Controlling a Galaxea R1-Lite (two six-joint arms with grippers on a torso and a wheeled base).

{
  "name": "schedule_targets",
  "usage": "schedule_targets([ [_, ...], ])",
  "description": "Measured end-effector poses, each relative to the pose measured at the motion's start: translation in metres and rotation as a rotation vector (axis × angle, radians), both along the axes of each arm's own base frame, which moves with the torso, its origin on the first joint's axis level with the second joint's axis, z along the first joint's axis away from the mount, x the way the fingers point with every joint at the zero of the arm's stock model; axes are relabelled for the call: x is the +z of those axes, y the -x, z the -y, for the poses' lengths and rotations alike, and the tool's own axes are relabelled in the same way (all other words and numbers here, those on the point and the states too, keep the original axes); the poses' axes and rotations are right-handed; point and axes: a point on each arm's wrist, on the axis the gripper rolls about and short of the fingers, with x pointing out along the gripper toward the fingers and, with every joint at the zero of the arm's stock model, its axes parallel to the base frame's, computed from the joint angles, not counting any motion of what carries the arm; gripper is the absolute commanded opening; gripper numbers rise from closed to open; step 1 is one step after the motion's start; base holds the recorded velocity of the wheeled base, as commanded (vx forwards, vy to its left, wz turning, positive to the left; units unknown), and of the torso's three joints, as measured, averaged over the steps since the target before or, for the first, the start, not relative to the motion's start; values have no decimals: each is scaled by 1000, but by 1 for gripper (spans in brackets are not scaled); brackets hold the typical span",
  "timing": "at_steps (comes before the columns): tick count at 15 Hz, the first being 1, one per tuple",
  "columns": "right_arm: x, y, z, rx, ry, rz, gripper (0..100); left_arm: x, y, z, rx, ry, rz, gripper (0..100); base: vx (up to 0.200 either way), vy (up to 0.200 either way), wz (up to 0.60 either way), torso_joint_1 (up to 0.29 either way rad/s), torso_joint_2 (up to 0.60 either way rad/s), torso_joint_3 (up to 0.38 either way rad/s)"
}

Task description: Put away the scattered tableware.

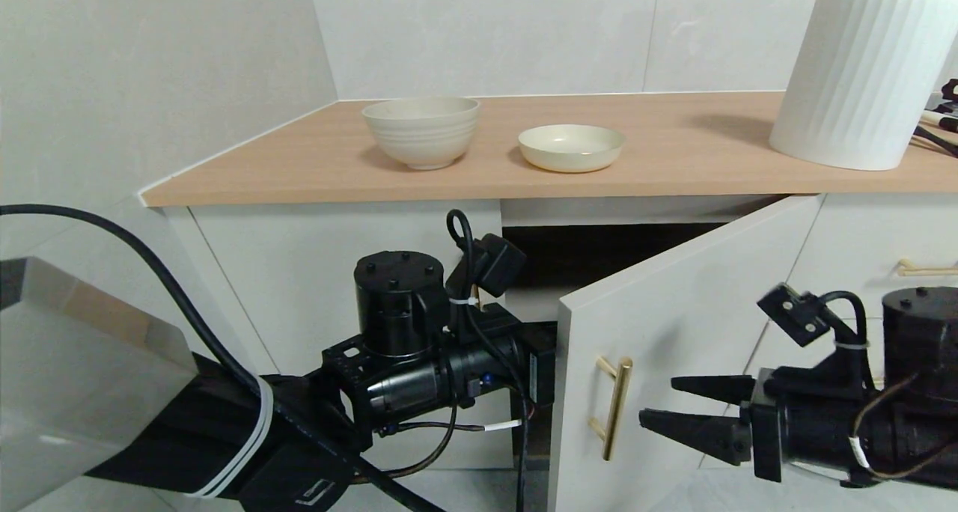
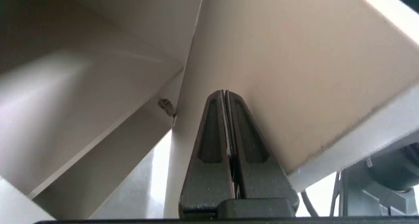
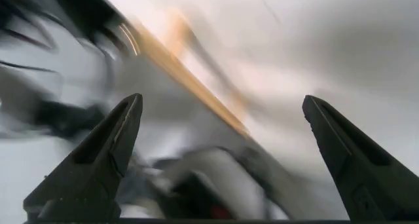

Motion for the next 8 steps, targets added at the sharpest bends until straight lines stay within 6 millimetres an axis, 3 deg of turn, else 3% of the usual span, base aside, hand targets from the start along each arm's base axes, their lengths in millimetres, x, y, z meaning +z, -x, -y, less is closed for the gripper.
schedule_targets([
  [2,-2,24,11,-83,95,43,100,0,0,0,1,-1,-1,0,0,0,0,0,0,0],
  [6,5,60,25,-56,115,55,100,0,1,3,-5,-1,0,0,0,0,0,0,0,0],
  [8,13,66,28,-54,95,85,100,1,0,6,-8,2,4,0,-200,0,0,5,-2,2],
])
